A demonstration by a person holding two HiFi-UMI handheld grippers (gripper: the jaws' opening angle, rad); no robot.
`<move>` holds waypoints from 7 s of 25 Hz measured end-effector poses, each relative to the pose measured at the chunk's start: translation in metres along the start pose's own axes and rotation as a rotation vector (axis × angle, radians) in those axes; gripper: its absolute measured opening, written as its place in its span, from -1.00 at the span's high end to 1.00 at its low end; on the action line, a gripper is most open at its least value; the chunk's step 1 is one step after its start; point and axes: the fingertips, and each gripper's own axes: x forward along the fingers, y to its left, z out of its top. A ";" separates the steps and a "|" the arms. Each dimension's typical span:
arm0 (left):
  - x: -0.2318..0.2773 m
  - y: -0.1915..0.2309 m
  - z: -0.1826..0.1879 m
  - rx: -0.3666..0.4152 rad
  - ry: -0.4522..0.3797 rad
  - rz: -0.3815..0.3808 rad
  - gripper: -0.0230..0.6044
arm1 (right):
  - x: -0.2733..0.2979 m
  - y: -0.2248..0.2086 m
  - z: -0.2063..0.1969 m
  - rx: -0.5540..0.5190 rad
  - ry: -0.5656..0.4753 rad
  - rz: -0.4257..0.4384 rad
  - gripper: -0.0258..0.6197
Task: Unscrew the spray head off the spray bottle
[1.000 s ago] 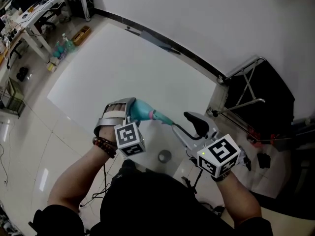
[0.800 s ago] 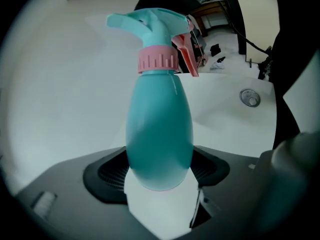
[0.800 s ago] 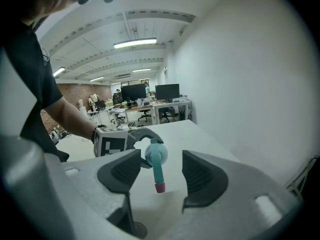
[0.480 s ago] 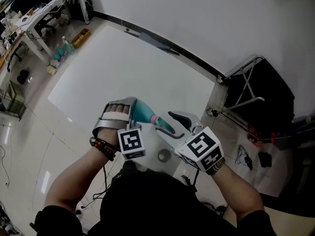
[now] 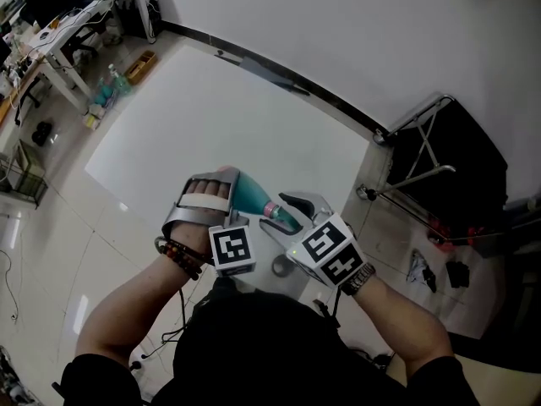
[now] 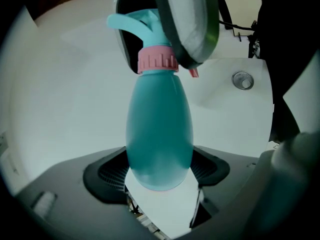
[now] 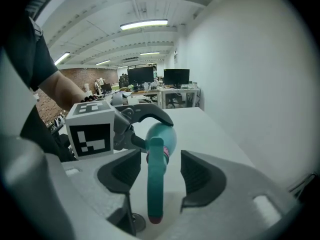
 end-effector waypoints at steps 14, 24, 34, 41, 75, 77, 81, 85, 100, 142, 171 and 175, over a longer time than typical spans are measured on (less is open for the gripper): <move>-0.005 -0.041 0.005 0.004 -0.011 -0.259 -0.36 | 0.001 0.018 -0.013 -0.252 0.039 0.016 0.50; -0.020 -0.085 0.011 0.049 -0.085 -0.562 -0.36 | -0.006 0.051 -0.031 -0.918 0.080 0.003 0.53; -0.034 -0.103 0.017 0.072 -0.134 -0.701 -0.36 | -0.014 0.071 -0.042 -1.491 0.032 -0.082 0.53; -0.027 -0.097 0.017 0.016 -0.129 -0.643 -0.36 | -0.015 0.063 -0.041 -1.378 0.025 -0.087 0.31; -0.001 0.016 0.016 -0.099 0.001 0.121 -0.35 | -0.010 -0.028 0.002 1.204 -0.275 0.328 0.15; -0.001 0.013 0.017 -0.095 0.000 0.115 -0.35 | -0.008 -0.028 0.001 1.189 -0.269 0.318 0.34; 0.000 0.009 0.016 -0.102 -0.001 0.088 -0.35 | -0.007 -0.025 -0.003 1.118 -0.228 0.289 0.47; 0.001 0.005 0.017 -0.098 -0.006 0.058 -0.35 | -0.008 -0.021 -0.005 0.971 -0.173 0.246 0.51; -0.003 -0.048 0.024 -0.076 -0.068 -0.312 -0.35 | -0.015 0.006 -0.011 -0.106 0.066 0.050 0.54; 0.040 -0.052 -0.042 -0.747 -0.161 -0.413 -0.36 | -0.061 -0.063 -0.010 0.030 -0.205 -0.022 0.54; 0.071 -0.066 0.007 -0.859 -0.271 -0.365 -0.37 | 0.090 -0.070 -0.102 0.145 -0.130 -0.210 0.54; 0.072 -0.068 0.007 -0.857 -0.274 -0.364 -0.37 | 0.098 -0.067 -0.112 0.160 -0.111 -0.200 0.54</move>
